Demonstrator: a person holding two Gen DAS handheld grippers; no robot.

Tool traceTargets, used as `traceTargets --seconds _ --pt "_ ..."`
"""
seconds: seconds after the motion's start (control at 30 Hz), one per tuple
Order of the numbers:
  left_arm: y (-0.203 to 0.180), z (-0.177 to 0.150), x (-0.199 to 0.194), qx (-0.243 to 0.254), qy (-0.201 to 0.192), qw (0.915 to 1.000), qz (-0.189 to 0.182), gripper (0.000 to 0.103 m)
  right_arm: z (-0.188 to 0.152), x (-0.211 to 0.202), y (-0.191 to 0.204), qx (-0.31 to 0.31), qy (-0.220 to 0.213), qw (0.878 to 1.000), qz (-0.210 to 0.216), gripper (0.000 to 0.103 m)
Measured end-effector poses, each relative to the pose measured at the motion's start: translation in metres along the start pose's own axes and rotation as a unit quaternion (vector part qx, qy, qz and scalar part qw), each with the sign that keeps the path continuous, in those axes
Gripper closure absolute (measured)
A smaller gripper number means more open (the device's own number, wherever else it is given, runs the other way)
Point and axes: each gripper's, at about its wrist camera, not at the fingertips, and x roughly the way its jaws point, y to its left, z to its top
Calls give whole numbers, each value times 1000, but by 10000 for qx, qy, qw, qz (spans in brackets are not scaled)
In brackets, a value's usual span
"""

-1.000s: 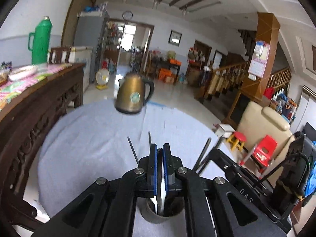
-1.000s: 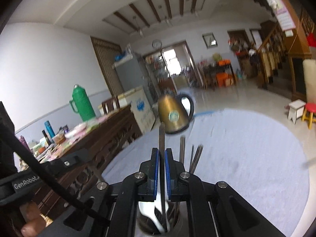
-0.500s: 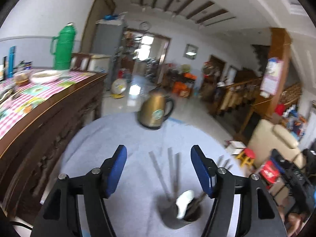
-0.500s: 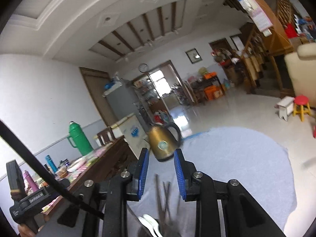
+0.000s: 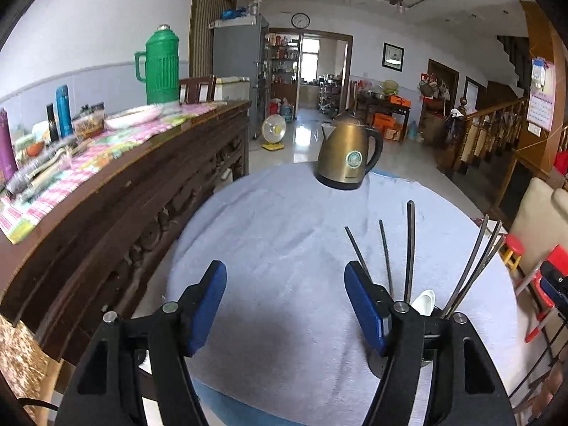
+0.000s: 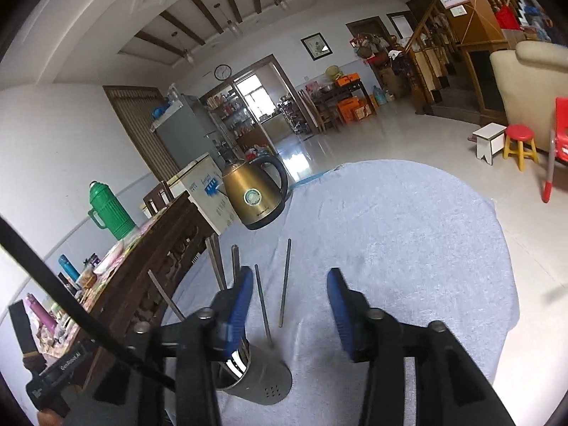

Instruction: Organize utensils

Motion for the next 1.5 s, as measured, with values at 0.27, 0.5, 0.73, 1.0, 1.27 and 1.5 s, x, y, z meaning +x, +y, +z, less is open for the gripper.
traceTargets --seconds 0.27,0.5,0.73,1.0,1.27,1.5 --pt "3 1 2 64 -30 9999 155 32 -2 1 9 -77 -90 9999 -46 56" --pt "3 -4 12 117 105 9994 322 32 -7 6 11 -76 41 9999 -72 56" --pt "0 -13 21 215 283 9982 484 32 -18 17 18 -114 325 9994 4 56" --pt "-6 -21 26 345 413 9969 581 32 -42 30 35 -368 776 9962 168 56" --pt "-9 -25 30 441 500 9954 694 31 -54 37 46 -482 970 9936 309 56" --pt "-14 -27 32 543 548 9945 706 31 -61 42 51 -562 1095 9917 377 56"
